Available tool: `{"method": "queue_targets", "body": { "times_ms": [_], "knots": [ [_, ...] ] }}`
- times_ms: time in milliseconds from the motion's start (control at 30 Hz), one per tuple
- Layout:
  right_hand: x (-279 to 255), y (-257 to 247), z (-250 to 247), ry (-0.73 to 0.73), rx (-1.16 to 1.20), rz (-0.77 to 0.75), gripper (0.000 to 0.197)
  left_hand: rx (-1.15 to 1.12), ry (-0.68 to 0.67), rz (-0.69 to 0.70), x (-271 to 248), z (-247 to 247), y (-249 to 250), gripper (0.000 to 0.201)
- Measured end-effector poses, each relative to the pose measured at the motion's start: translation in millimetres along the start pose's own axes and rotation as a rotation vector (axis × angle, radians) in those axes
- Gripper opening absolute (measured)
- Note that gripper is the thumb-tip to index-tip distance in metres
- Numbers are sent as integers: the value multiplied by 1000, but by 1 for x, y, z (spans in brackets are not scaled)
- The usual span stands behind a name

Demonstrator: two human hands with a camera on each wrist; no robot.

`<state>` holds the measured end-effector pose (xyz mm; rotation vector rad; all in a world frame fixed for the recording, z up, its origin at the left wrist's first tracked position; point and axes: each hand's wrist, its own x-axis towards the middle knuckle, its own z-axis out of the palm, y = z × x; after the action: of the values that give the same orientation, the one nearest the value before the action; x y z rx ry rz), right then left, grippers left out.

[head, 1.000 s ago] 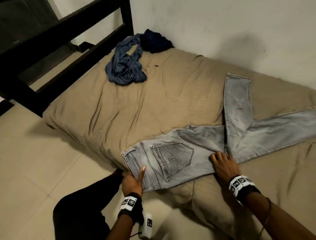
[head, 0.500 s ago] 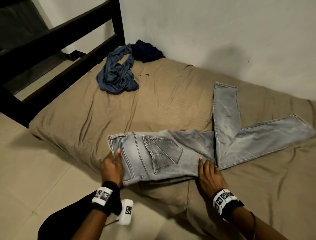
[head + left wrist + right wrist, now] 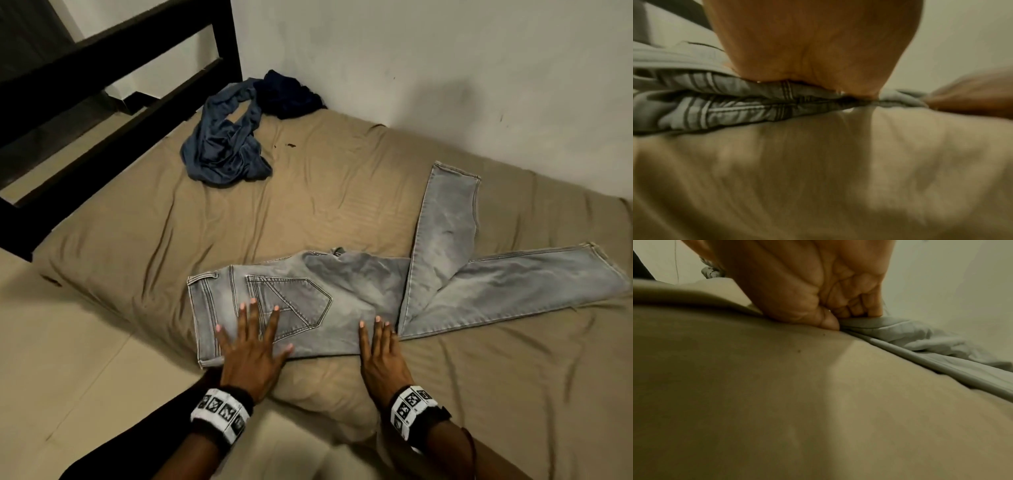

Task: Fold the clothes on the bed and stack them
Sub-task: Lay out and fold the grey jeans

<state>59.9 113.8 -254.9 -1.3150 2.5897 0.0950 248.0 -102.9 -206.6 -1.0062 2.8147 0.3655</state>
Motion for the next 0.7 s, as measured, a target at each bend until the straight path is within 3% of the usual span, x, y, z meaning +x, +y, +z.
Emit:
{"method": "queue_targets", "body": {
  "times_ms": [100, 200, 233, 300, 333, 400, 467, 500, 567, 633, 700],
  "knots": [
    [-4, 3, -9, -57, -41, -5, 68, -4, -120, -86, 0, 20, 7, 104],
    [-1, 1, -29, -176, -94, -23, 76, -22, -202, -84, 2, 13, 9, 108],
    [3, 2, -46, -164, -88, -45, 68, -12, -224, -96, 5, 7, 10, 108],
    [25, 7, -87, -20, -21, -36, 34, -22, -280, -151, 15, -10, 17, 110],
    [43, 9, -107, 26, 67, 18, 27, -42, -300, -184, 21, -17, 22, 112],
    [84, 13, -135, 199, 186, 35, 32, 18, -271, -167, 33, -35, 39, 108],
    [132, 6, -151, 250, 147, -23, 39, 63, -220, -57, 46, -36, 50, 135],
    [152, 2, -156, 186, 128, -27, 44, 81, -232, 6, 51, -35, 52, 144],
    [196, -8, -155, -75, 133, 83, 55, 65, -295, 54, 59, -23, 44, 146],
    [234, -14, -149, -314, 440, 272, 61, 49, -314, 54, 64, -12, 33, 146],
    [256, -12, -144, -469, 766, 403, 49, 45, -304, 58, 66, -7, 30, 145]
  ]
}}
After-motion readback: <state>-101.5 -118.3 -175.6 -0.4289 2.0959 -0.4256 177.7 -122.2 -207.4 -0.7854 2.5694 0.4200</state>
